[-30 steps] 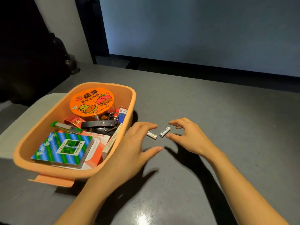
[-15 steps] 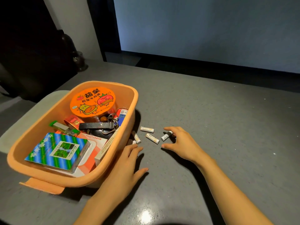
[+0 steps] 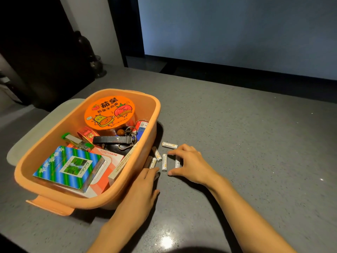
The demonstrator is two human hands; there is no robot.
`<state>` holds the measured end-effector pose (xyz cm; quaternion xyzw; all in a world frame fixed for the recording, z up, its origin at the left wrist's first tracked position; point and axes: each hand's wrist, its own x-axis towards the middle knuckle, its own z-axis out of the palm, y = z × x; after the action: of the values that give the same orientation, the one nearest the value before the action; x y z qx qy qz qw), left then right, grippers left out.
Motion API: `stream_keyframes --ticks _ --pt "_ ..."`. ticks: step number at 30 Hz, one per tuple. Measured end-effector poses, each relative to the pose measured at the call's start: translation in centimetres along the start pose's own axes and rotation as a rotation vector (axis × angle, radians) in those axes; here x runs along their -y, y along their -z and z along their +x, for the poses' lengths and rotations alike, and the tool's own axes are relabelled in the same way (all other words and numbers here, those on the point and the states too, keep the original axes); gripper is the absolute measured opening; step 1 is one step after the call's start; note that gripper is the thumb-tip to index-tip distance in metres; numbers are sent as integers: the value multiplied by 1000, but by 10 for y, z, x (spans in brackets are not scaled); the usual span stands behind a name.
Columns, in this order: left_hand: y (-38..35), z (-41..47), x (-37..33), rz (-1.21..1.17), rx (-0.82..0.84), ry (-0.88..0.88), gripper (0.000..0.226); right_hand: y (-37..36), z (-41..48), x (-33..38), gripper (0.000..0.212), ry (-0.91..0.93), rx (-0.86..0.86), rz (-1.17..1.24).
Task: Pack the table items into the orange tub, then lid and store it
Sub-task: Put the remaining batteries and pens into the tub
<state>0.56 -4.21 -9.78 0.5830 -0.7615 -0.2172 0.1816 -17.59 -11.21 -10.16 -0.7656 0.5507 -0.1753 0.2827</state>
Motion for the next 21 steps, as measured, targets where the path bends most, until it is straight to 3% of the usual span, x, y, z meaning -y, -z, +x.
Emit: stream_keyframes --ticks 7,14,21 --pt "-3 2 5 -3 -18 -20 59 -14 7 10 68 10 -49 -115" --pt "-2 9 -1 -97 -45 9 50 2 -5 -6 64 -58 -36 38" --pt "3 13 -2 -253 168 32 70 23 -25 -26 63 -132 -32 54"
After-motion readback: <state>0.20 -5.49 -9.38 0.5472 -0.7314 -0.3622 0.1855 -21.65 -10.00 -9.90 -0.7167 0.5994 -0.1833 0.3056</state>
